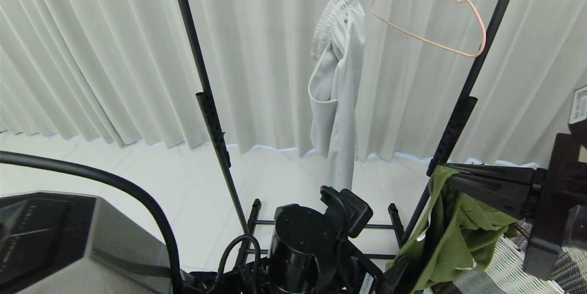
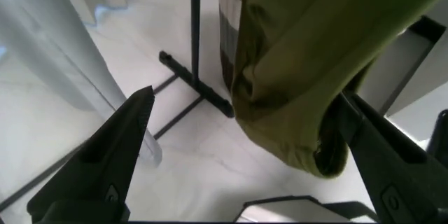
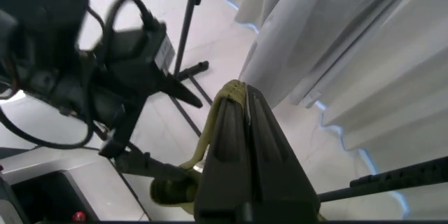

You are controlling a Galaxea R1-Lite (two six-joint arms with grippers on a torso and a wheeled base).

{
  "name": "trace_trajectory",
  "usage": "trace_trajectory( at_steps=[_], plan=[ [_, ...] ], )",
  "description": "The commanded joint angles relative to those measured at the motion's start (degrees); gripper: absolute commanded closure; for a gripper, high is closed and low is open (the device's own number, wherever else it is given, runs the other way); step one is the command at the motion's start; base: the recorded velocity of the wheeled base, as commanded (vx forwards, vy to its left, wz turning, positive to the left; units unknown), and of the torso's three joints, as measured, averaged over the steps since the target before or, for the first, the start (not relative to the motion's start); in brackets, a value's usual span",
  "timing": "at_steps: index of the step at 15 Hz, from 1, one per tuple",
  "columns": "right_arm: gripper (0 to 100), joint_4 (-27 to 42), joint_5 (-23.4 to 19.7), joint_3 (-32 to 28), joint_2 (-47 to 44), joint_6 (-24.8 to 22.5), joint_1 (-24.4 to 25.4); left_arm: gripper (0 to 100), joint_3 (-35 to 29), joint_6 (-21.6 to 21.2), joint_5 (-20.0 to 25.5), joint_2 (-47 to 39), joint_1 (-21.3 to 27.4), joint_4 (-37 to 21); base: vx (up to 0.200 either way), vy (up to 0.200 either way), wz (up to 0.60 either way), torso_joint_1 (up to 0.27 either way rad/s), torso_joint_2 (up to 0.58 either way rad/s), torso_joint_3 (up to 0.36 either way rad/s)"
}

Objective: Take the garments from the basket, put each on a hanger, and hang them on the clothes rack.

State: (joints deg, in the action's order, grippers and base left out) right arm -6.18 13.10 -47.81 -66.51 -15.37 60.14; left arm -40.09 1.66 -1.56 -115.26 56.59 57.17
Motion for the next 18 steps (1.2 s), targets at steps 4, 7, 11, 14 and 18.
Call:
trace_trajectory(
  at_steps=[4, 7, 11, 14, 18],
  plan=[
    [100, 0.0, 0.1, 0.0, 1.4, 0.0, 0.1, 0, -0.2, -0.2, 0.2, -5.1, 0.0, 0.1, 0.000, 0.000, 0.00, 0.000, 0.00, 0.000],
    [100, 0.2, 0.0, 0.1, 2.0, 0.0, 0.1, 100, -0.3, -0.3, 0.4, -5.6, 0.0, 0.1, 0.000, 0.000, 0.00, 0.000, 0.00, 0.000],
    [100, 0.3, 0.1, 0.4, 2.1, 0.0, 0.0, 100, 0.1, -0.4, -3.8, -5.5, 0.1, 0.1, 0.000, 0.000, 0.00, 0.000, 0.00, 0.000],
    [100, -0.1, 0.1, 1.6, 2.0, 0.1, -0.3, 100, 1.1, -0.7, -11.4, -0.9, -0.4, -0.6, 0.000, 0.000, 0.00, 0.000, 0.00, 0.000],
    [100, -3.8, 0.2, 4.6, 1.6, 0.2, -0.3, 100, -0.3, -0.5, -12.6, 25.7, -4.6, -23.1, 0.000, 0.000, 0.00, 0.000, 0.00, 0.000]
  ],
)
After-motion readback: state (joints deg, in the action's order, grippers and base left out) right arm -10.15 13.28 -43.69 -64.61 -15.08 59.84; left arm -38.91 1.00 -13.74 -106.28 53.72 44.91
